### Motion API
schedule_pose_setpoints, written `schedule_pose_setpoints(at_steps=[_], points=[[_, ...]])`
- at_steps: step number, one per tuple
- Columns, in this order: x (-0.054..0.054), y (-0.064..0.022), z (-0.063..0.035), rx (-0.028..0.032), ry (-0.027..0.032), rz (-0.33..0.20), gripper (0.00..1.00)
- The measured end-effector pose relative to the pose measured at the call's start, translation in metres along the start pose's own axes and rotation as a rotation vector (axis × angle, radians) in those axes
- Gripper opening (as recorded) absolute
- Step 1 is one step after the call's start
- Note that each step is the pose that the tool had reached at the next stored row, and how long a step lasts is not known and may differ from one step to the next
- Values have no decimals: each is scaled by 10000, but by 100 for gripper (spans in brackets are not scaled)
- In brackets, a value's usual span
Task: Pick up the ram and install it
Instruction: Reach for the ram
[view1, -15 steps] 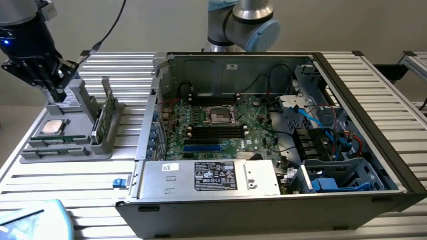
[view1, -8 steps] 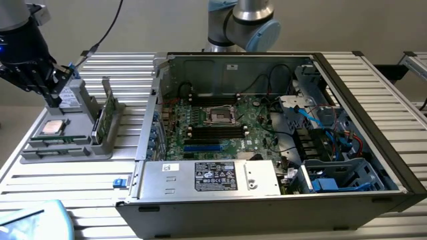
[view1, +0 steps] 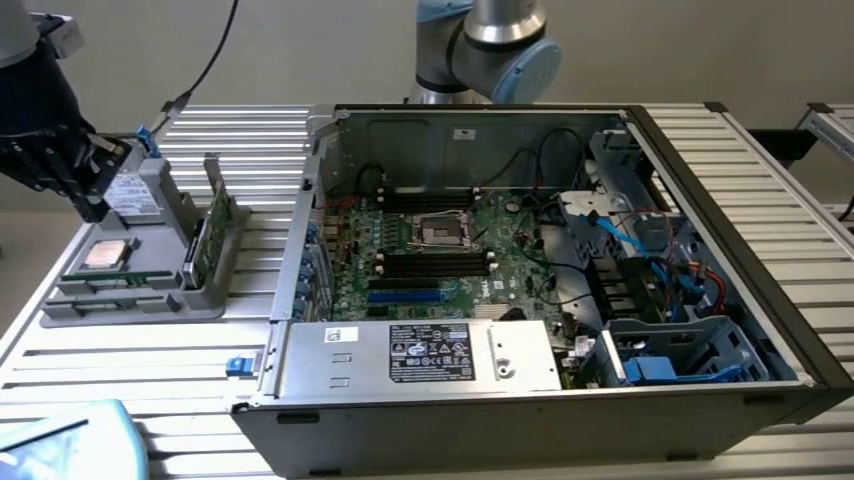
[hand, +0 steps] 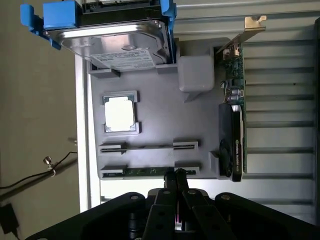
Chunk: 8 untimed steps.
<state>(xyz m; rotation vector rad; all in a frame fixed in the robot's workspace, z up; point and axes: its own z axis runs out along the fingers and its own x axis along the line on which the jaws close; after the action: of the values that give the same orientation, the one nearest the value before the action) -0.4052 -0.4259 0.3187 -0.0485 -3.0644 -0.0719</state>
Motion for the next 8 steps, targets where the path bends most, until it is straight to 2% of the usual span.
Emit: schedule_pose_setpoints(at_steps=[8], points=[[144,-71,33,4,3,-48,10]])
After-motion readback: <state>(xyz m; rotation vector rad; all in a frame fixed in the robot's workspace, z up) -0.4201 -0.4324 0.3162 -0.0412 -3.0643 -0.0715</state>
